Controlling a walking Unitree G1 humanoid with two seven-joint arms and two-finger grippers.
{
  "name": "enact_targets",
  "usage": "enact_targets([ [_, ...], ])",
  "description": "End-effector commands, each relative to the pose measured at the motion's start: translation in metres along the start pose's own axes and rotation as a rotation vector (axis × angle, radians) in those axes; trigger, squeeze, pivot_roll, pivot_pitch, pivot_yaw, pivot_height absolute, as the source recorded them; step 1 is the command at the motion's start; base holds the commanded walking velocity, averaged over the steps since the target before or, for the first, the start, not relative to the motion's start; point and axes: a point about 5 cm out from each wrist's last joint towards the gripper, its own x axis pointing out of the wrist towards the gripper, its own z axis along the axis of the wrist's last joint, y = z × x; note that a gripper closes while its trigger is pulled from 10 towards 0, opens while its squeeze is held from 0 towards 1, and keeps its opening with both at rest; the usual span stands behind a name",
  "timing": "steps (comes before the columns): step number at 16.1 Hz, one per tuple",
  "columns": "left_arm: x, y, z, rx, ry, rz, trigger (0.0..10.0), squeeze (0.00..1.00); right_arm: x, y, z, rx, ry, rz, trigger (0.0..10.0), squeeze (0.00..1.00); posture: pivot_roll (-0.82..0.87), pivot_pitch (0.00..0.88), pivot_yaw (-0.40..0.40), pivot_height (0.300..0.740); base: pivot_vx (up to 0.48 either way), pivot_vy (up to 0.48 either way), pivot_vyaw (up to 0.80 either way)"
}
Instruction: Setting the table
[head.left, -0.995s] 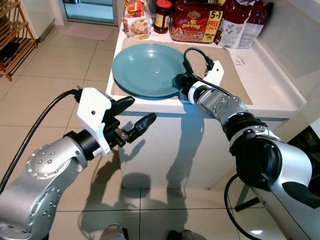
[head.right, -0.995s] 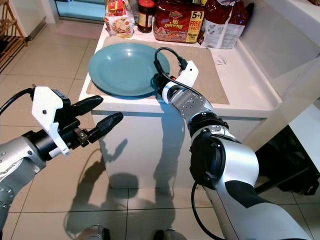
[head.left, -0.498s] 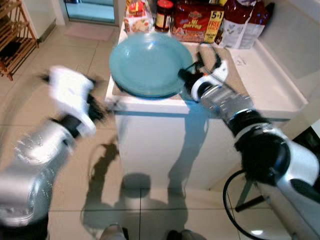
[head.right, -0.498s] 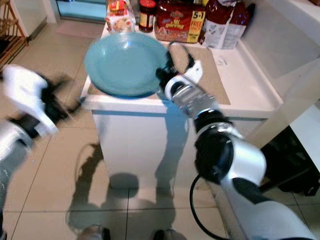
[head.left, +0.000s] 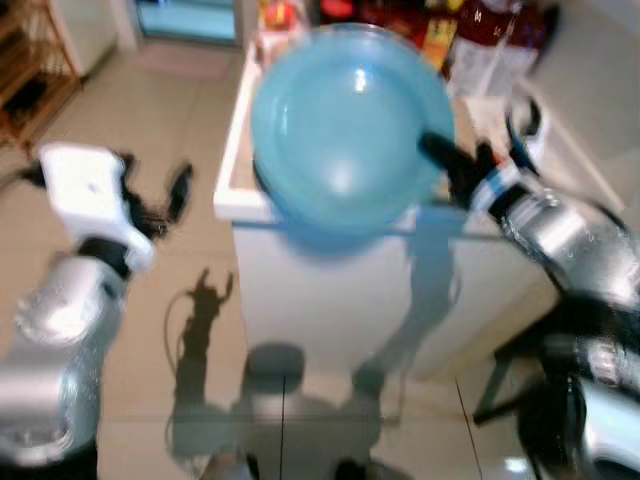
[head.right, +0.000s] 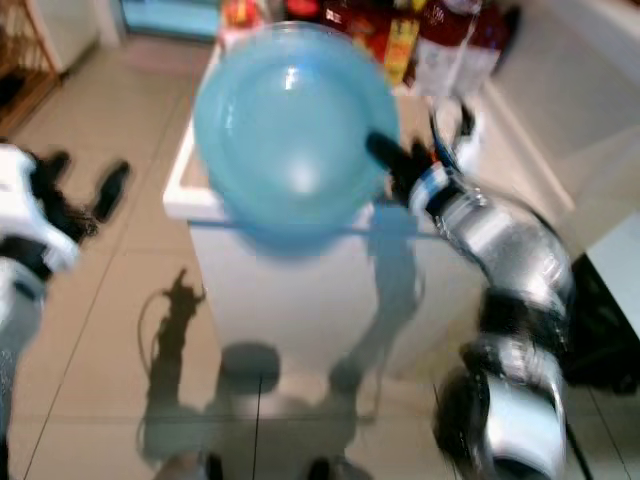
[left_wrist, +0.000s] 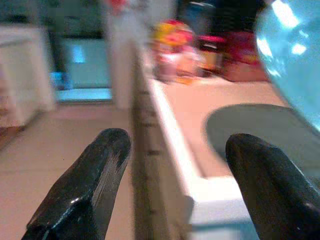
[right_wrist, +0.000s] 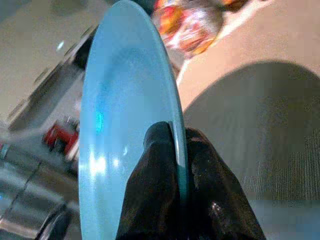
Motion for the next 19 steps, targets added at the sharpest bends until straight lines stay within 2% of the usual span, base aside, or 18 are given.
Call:
enact_targets([
  [1, -0.007, -0.009, 0.001, 0.028, -0.023, -0.068, 10.0, 0.0, -0.024, 0.029, 0.012, -0.144, -0.002, 0.167, 10.0, 0.0, 0.03, 0.116, -0.098, 0.74, 0.0, 0.0, 0.0],
  [2, -0.01, -0.01, -0.001, 0.041, -0.019, -0.081, 10.0, 0.0, -0.033, 0.03, 0.01, -0.176, 0.017, 0.173, 10.0, 0.0, 0.03, 0.121, -0.097, 0.74, 0.0, 0.0, 0.0],
  [3, -0.016, -0.012, -0.006, 0.032, 0.012, -0.112, 10.0, 0.0, -0.051, 0.032, 0.002, -0.229, 0.074, 0.189, 10.0, 0.0, 0.03, 0.119, -0.092, 0.74, 0.0, 0.0, 0.0],
  [4, -0.02, -0.014, -0.008, 0.039, 0.025, -0.138, 10.0, 0.0, -0.064, 0.032, -0.007, -0.294, 0.134, 0.151, 10.0, 0.0, 0.02, 0.116, -0.091, 0.74, 0.0, -0.48, 0.0],
  [5, -0.02, -0.014, -0.009, 0.05, 0.026, -0.142, 10.0, 0.0, -0.066, 0.029, -0.015, -0.355, 0.178, 0.084, 10.0, 0.0, 0.02, 0.122, -0.09, 0.74, 0.0, -0.48, 0.0],
  [7, -0.017, -0.014, -0.017, 0.052, 0.042, -0.078, 10.0, 0.0, -0.058, 0.02, -0.028, -0.386, 0.155, -0.003, 10.0, 0.0, 0.02, 0.115, -0.095, 0.74, 0.0, -0.48, 0.0],
  [9, -0.013, -0.015, -0.017, 0.053, 0.032, -0.02, 10.0, 0.0, -0.054, 0.022, -0.042, -0.358, 0.152, 0.013, 10.0, 0.0, 0.02, 0.113, -0.1, 0.74, 0.0, -0.48, 0.0],
  [12, -0.01, -0.027, -0.016, 0.048, 0.017, -0.041, 10.0, 0.0, -0.05, 0.023, -0.049, -0.308, 0.132, 0.015, 10.0, 0.0, 0.02, 0.109, -0.095, 0.74, 0.0, -0.48, 0.0],
  [16, -0.003, -0.035, -0.016, 0.041, 0.012, -0.032, 10.0, 0.0, -0.049, 0.015, -0.047, -0.282, 0.083, -0.043, 10.0, 0.0, 0.01, 0.106, -0.089, 0.74, 0.0, -0.48, 0.0],
  [19, 0.002, -0.038, -0.016, 0.063, 0.007, -0.01, 10.0, 0.0, -0.044, 0.007, -0.045, -0.315, 0.03, -0.139, 10.0, 0.0, 0.01, 0.103, -0.089, 0.74, 0.0, -0.48, 0.0],
])
